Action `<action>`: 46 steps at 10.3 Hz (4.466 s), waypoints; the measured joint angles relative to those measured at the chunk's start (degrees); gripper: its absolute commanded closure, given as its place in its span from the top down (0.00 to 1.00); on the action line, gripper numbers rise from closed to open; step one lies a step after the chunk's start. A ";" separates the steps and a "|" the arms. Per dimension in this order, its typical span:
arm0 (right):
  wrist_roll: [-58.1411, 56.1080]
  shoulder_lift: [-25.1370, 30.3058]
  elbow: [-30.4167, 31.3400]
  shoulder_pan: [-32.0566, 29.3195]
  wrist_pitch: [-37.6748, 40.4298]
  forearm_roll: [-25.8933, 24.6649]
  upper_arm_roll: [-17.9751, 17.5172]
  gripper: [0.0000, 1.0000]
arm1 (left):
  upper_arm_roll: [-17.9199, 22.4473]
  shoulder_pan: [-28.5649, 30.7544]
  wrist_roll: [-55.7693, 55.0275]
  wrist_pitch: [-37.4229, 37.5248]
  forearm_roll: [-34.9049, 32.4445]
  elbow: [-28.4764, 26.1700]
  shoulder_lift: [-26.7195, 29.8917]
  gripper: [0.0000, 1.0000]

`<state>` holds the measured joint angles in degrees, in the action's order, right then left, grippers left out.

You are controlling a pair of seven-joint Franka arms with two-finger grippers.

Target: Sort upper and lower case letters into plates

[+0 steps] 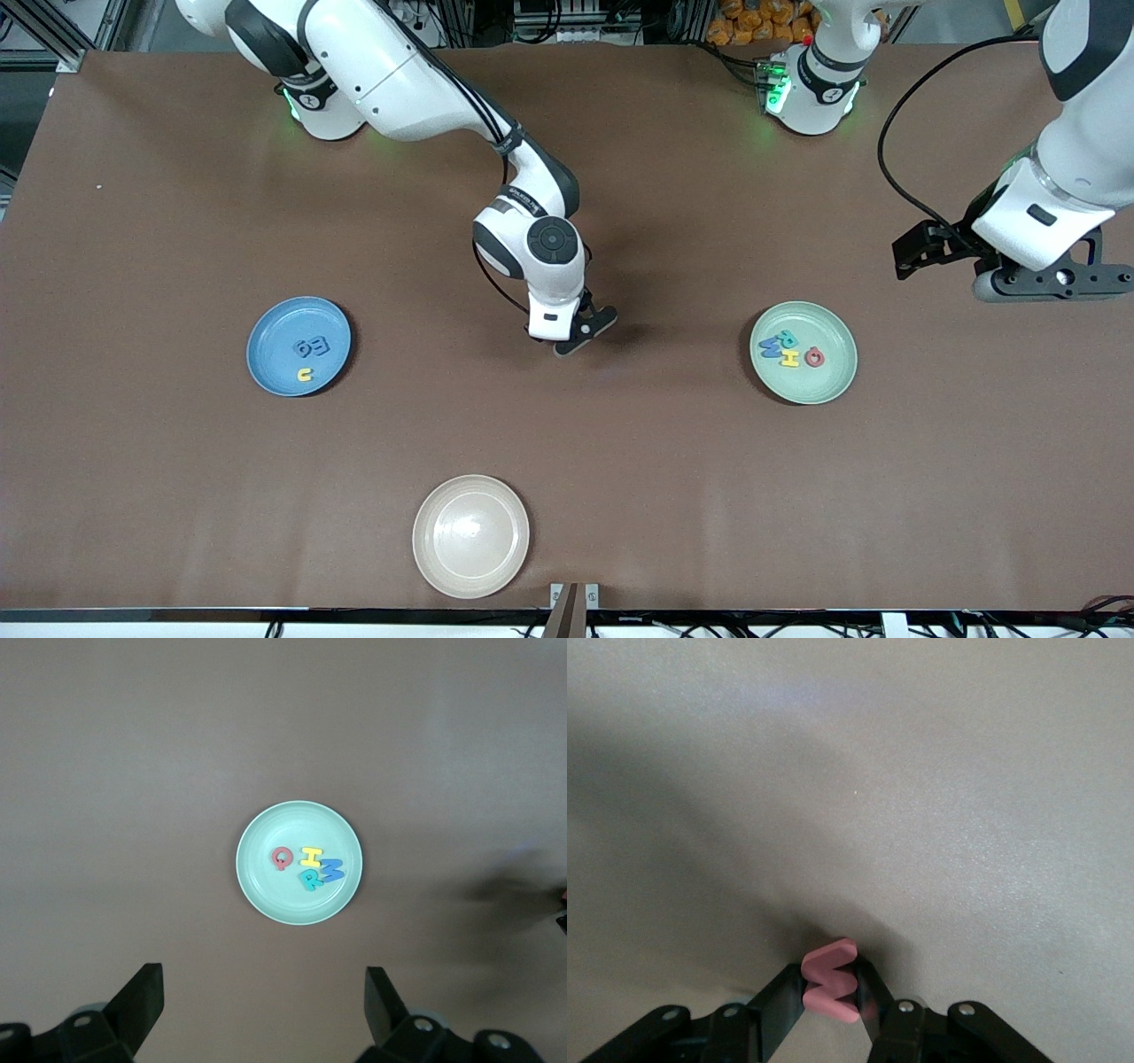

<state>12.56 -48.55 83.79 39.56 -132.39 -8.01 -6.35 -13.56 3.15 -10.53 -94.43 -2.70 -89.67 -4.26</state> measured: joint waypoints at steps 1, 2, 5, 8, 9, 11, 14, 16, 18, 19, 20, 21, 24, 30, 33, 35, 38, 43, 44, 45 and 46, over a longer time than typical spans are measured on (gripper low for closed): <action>0.01 0.15 -0.22 -0.05 0.01 0.00 -0.04 0.00 | 0.07 -0.05 0.00 -0.02 0.00 -0.82 1.03 1.00; 0.08 0.51 -0.61 -0.41 0.35 0.23 -0.17 0.00 | 0.14 -0.08 0.00 -0.18 0.01 -1.38 1.77 1.00; -0.61 4.84 -2.25 -3.67 7.36 0.54 -0.39 0.00 | 0.70 -0.13 0.01 -2.12 0.01 -2.20 2.12 1.00; -14.24 10.99 -2.27 -12.24 16.11 5.60 2.37 0.00 | 0.90 -0.13 0.03 -2.53 0.01 -2.18 2.11 1.00; -21.38 12.22 -2.19 -14.74 18.99 7.75 5.41 0.00 | 0.95 -0.13 0.03 -2.66 0.01 -2.00 2.12 1.00; -30.21 13.28 -1.44 -17.45 24.06 9.01 11.02 0.00 | 1.04 -0.15 0.07 -2.53 0.01 -1.45 2.29 1.00; -31.34 14.73 6.56 -20.42 23.35 9.06 15.00 0.00 | 1.05 -0.30 0.09 -1.48 0.01 -1.37 2.44 1.00; -31.75 16.46 15.18 -21.71 16.57 9.06 16.52 0.00 | 1.05 -0.34 0.09 -1.34 0.01 -1.33 2.55 1.00; -33.49 17.70 20.70 -22.43 12.12 9.06 17.57 0.27 | 1.02 -0.35 0.09 -0.70 0.01 -1.22 2.74 1.00; -34.32 17.99 21.53 -23.22 11.68 9.06 17.69 0.99 | 1.01 -0.36 0.09 0.00 0.01 -1.11 2.74 1.00; -34.53 18.19 21.85 -23.97 11.71 9.06 17.72 1.00 | 1.02 -0.36 0.09 0.21 0.01 -0.91 2.74 1.00; -34.54 18.36 21.92 -24.49 11.90 9.07 17.75 1.00 | 1.02 -0.35 0.09 0.30 0.01 -0.70 2.74 1.00; -34.54 21.09 19.69 -25.18 17.69 9.23 17.84 1.00 | 1.07 -0.25 0.09 0.51 0.01 -0.55 2.73 1.00; -30.21 26.91 2.93 -25.17 38.55 11.28 17.76 1.00 | 1.15 -0.45 0.13 0.60 0.04 0.55 2.75 1.00; -26.61 33.84 -0.66 -25.65 44.91 12.36 17.71 1.00 | 1.17 -0.44 0.13 0.67 1.21 0.64 2.61 1.00; -26.26 39.32 -0.84 -28.03 47.47 12.35 16.90 1.00 | 1.18 -0.41 0.18 0.68 1.33 0.65 2.50 1.00; -20.22 43.43 -2.71 -29.17 50.65 12.36 15.24 1.00 | 1.22 -0.31 0.23 0.68 1.33 0.67 2.46 1.00; -10.50 43.32 -3.58 -29.34 51.14 9.79 9.77 1.00 | 1.35 -0.11 0.23 4.12 1.33 1.71 2.48 1.00; -10.48 43.09 -3.53 -29.63 50.66 8.25 9.90 1.00 | 1.44 0.05 0.23 5.49 1.33 1.97 2.48 1.00; -10.46 42.90 -3.37 -29.84 49.75 6.28 9.98 1.00 | 1.56 0.14 0.23 6.32 1.33 2.07 2.48 1.00; -10.38 42.76 -2.98 -29.91 48.90 5.22 10.02 1.00 | 1.61 0.14 0.23 6.64 1.33 2.12 2.48 1.00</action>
<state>2.17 -5.79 80.80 9.65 -83.49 -2.80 3.68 -11.96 3.29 -10.30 -87.78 -1.36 -87.55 -1.79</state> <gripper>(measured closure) 0.000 0.000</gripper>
